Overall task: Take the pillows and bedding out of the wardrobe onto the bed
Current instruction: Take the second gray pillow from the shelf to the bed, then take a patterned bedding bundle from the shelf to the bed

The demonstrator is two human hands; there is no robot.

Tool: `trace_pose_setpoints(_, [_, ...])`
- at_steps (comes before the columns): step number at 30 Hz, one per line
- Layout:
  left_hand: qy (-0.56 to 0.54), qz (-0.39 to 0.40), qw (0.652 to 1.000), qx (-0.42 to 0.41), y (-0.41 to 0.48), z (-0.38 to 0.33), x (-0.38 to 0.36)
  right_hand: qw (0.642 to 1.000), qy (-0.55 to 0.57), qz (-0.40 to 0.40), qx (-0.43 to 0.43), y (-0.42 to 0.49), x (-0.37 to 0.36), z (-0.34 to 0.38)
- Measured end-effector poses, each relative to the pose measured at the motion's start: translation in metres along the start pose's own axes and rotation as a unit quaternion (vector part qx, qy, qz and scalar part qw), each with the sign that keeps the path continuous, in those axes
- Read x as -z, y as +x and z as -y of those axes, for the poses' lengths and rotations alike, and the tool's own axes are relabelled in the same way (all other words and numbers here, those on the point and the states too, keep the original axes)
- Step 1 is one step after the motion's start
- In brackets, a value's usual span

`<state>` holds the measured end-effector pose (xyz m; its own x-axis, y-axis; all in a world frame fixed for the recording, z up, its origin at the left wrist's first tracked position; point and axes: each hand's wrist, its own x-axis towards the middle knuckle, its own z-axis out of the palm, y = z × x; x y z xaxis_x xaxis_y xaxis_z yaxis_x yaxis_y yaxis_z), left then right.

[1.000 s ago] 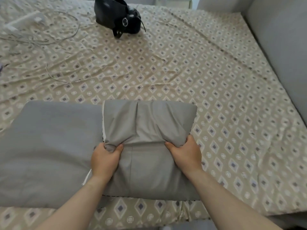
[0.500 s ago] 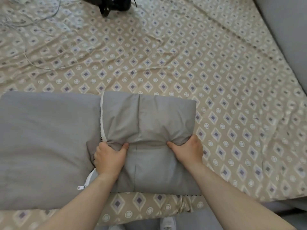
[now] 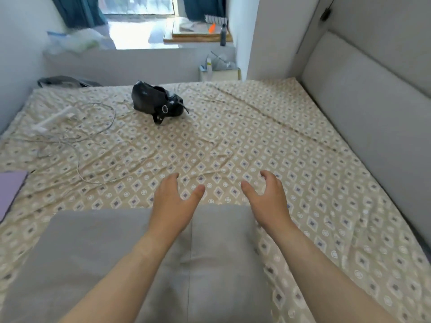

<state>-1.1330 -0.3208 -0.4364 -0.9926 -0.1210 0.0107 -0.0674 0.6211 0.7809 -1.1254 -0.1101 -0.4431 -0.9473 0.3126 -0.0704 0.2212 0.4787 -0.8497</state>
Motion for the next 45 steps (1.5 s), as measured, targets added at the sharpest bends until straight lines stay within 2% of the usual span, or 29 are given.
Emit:
trace_pose_setpoints(5, [-0.058, -0.012, 0.995, -0.078, 0.0, -0.09, 0.046, 0.994, 0.096, -0.034, 0.024, -0.014, 0.084, 0.07])
trace_pose_setpoints(9, [-0.043, 0.007, 0.987, -0.157, -0.009, -0.14, 0.068, 0.989, 0.126, -0.072, 0.026, -0.038, 0.135, 0.111])
trace_pose_setpoints(13, [-0.052, 0.092, 0.973, -0.203, -0.029, -0.184, 0.08, 0.986, 0.119, -0.12, 0.014, -0.088, 0.182, 0.145])
trace_pose_setpoints(18, [-0.165, 0.183, 0.937, -0.246, -0.076, -0.243, 0.101, 0.972, 0.097, -0.213, 0.001, -0.184, 0.24, 0.183])
trace_pose_setpoints(26, [-0.301, 0.352, 0.818, -0.341, -0.223, -0.34, 0.115, 0.913, 0.082, -0.399, -0.005, -0.357, 0.318, 0.213])
trace_pose_setpoints(33, [-0.366, 0.477, 0.69, -0.403, -0.386, -0.425, 0.111, 0.827, 0.029, -0.56, -0.044, -0.543, 0.393, 0.219])
trace_pose_setpoints(38, [-0.375, 0.564, 0.601, -0.424, -0.523, -0.45, 0.104, 0.747, 0.02, -0.661, -0.072, -0.684, 0.419, 0.206])
trace_pose_setpoints(45, [-0.366, 0.67, 0.501, -0.408, -0.681, -0.454, 0.118, 0.632, -0.021, -0.767, -0.105, -0.856, 0.42, 0.202])
